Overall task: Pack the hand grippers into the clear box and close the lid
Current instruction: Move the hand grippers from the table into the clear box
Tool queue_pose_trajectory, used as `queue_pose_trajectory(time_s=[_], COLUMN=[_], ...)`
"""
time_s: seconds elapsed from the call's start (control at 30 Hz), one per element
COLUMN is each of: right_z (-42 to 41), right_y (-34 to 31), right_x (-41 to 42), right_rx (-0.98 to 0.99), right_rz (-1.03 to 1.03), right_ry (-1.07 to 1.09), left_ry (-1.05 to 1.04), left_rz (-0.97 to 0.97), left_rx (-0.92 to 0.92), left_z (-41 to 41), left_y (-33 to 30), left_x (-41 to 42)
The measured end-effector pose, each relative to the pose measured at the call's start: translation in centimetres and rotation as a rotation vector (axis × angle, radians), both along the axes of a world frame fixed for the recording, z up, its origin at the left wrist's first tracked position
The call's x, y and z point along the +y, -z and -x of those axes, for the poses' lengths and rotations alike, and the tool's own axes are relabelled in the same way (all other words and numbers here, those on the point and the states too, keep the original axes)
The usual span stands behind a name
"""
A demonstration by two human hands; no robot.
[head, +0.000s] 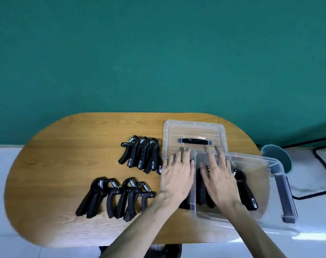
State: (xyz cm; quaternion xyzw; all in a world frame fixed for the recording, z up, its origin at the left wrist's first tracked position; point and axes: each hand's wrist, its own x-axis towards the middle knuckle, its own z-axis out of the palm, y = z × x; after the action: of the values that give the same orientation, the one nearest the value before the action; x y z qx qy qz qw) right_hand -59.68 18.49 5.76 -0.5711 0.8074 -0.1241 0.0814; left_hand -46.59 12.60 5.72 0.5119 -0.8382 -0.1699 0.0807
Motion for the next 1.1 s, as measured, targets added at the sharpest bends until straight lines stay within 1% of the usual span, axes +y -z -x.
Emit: queue_pose_trajectory(time_s=[0.27, 0.53, 0.9, 1.0, 1.1], right_z=[-9.7, -17.1, -23.8, -25.0, -26.1], right_y=[-0.5, 0.8, 7.5, 9.7, 11.8], right_x=[-4.0, -7.8, -12.0, -13.1, -14.3], right_rx=[0.027, 0.066, 0.055, 0.067, 0.072], right_rz=[-0.016, -0.085, -0.239, -0.263, -0.281], right_ry=[-0.127, -0.178, -0.178, -0.166, -0.147], left_ry=[-0.131, -0.262, -0.318, -0.306, -0.298], left_rz=[0.021, -0.057, -0.288, -0.358, -0.374], left_rx=[-0.007, -0.053, -0.209, -0.186, -0.105], left_z=[-9.9, -19.0, -28.7, -30.2, -31.2], left_y=[-0.6, 1.4, 9.2, 11.6, 13.8], left_x=[-2.8, -5.2, -5.9, -5.5, -4.9])
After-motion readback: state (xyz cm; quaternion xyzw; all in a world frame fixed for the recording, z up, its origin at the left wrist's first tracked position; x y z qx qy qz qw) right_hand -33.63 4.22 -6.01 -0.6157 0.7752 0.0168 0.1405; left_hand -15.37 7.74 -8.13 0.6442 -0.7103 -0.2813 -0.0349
